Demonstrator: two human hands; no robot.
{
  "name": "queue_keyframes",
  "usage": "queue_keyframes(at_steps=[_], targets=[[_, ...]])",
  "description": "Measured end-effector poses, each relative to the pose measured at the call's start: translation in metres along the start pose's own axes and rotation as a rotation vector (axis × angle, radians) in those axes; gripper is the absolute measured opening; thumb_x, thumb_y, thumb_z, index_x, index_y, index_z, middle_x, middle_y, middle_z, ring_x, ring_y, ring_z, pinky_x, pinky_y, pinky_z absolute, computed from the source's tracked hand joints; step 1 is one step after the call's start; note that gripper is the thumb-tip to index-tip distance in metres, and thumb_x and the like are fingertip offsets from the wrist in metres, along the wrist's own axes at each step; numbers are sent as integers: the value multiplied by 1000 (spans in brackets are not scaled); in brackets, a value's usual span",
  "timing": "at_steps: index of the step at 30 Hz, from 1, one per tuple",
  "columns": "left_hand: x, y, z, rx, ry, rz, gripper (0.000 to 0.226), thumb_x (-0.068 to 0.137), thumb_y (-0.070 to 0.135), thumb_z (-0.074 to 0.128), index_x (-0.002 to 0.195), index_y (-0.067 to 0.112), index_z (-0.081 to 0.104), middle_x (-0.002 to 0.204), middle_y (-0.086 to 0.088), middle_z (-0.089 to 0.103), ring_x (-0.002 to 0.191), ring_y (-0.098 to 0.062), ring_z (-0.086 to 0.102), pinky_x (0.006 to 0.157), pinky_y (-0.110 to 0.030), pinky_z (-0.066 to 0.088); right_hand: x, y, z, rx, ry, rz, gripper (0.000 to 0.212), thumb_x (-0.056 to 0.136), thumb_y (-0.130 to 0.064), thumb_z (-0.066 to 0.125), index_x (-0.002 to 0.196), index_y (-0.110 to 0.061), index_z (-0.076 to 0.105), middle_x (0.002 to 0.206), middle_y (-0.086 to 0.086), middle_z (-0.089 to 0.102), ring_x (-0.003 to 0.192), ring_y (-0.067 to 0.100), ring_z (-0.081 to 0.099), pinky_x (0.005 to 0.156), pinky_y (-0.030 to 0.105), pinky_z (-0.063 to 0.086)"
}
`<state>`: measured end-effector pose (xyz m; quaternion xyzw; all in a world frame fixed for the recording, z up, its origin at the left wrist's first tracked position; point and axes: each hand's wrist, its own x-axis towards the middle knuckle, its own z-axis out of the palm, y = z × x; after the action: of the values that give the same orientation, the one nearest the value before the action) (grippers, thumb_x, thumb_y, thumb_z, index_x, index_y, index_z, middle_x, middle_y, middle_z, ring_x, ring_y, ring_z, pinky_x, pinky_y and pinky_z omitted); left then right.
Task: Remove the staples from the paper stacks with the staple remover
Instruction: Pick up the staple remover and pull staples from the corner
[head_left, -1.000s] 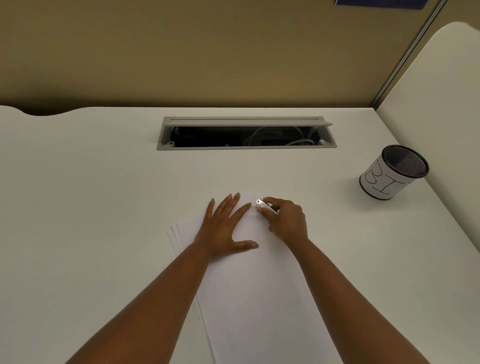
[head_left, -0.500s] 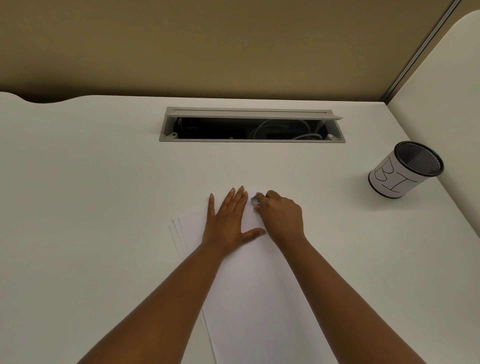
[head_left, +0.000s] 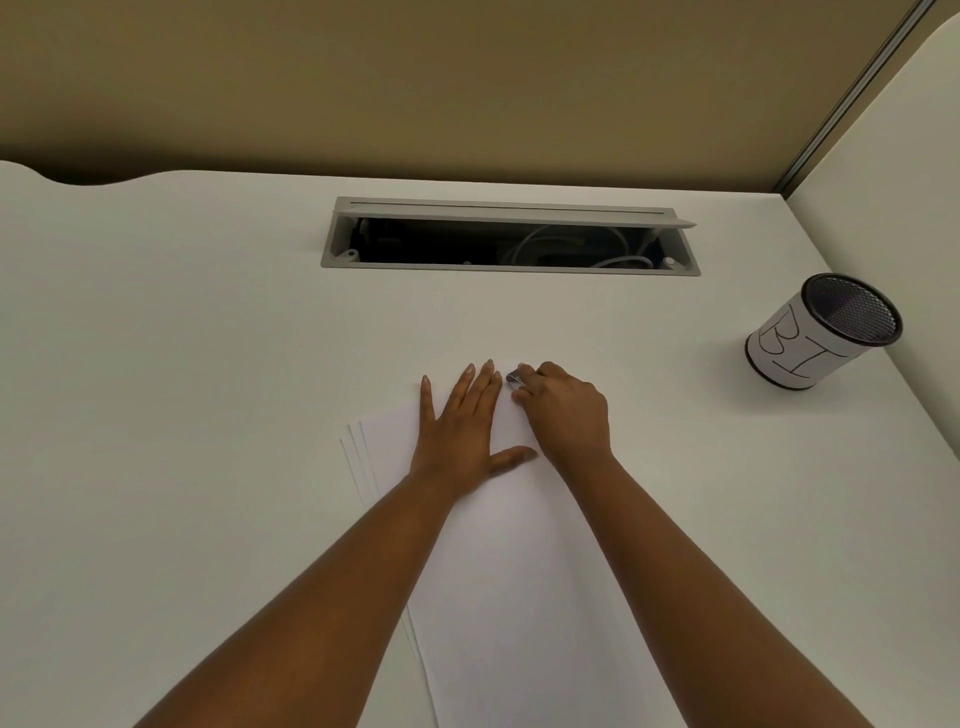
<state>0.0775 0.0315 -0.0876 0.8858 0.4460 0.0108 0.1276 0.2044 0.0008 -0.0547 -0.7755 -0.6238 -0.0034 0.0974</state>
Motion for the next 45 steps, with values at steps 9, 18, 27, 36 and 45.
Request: queue_keyframes(at_steps=[9,18,27,36,45], targets=[[0,0,0,-11,7,4,96,76,75,29,146,20,-7,157,3,-10,144,-13,-11,110,-52,-18,0,12,-4,361,-52,257,29,91,-36,51,112,-21,65,103,8,66,90,25,60,66,25,35],[1,1,0,14,-4,0,96,77,75,30,146,20,-7,157,2,-11,144,-15,-12,110,-52,-18,-8,11,-9,58,-61,-11,28,93,-33,48,117,-29,60,105,0,64,85,25,63,59,24,32],[2,1,2,43,-32,-7,96,76,75,28,146,19,-8,157,2,-13,144,-15,-13,110,-55,-16,-7,0,-1,26,-76,36,28,95,-28,40,115,-21,59,104,1,62,80,23,63,55,25,29],[2,2,0,29,-38,-7,96,77,74,29,146,20,-9,157,3,-13,144,-15,-13,110,-55,-15,-7,13,0,-17,-36,-115,29,96,-28,40,120,-26,56,108,-2,62,82,22,62,55,24,32],[2,2,-1,-1,-29,-11,95,77,74,32,146,21,-6,157,3,-11,144,-15,-12,110,-55,-16,5,23,-11,-76,-9,-380,26,92,-21,52,115,-21,63,101,1,69,80,26,63,56,25,37]])
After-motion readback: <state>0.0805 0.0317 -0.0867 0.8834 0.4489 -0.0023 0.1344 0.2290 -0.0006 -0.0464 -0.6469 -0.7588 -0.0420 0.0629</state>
